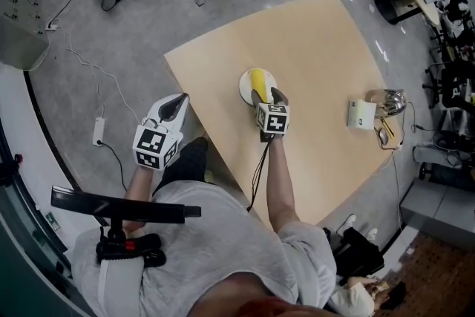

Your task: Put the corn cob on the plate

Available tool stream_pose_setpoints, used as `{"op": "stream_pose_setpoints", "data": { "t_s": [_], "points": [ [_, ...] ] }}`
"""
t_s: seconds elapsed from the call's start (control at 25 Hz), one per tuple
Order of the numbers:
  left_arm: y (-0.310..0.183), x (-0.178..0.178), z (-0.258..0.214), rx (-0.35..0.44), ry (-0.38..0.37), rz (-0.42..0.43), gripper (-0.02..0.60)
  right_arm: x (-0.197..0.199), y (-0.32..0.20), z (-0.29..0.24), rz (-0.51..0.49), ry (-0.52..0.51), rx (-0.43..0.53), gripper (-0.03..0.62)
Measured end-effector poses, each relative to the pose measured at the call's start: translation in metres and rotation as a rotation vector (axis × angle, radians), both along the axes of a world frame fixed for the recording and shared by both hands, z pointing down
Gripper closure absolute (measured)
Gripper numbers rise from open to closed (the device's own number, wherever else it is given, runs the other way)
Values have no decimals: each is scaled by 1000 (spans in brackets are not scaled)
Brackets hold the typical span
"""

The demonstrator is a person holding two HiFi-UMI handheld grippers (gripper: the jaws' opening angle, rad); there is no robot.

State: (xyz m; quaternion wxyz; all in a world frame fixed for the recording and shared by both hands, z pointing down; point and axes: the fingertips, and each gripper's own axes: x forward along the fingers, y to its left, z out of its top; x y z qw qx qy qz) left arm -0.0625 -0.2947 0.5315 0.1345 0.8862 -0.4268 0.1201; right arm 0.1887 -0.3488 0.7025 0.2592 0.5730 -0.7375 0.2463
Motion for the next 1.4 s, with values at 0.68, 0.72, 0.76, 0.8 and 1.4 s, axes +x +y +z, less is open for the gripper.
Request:
{"op": "stream_pose_setpoints", "data": {
  "t_s": [0.68, 0.72, 0.76, 0.8, 1.4],
  "points": [
    [38, -1, -20, 43, 15, 25, 561, 5, 50, -57, 66, -33, 114, 319],
    [40, 0, -21, 47, 16, 29, 561, 5, 53, -62, 71, -36, 125, 321],
    [41, 0, -22, 50, 16, 32, 561, 5, 57, -67, 76, -40, 136, 324],
    [44, 1, -23, 53, 16, 35, 561, 5, 60, -71, 81, -43, 146, 326],
    [85, 6, -45, 101, 26, 35, 561, 10, 121, -137, 126, -91, 282, 345]
  ]
}}
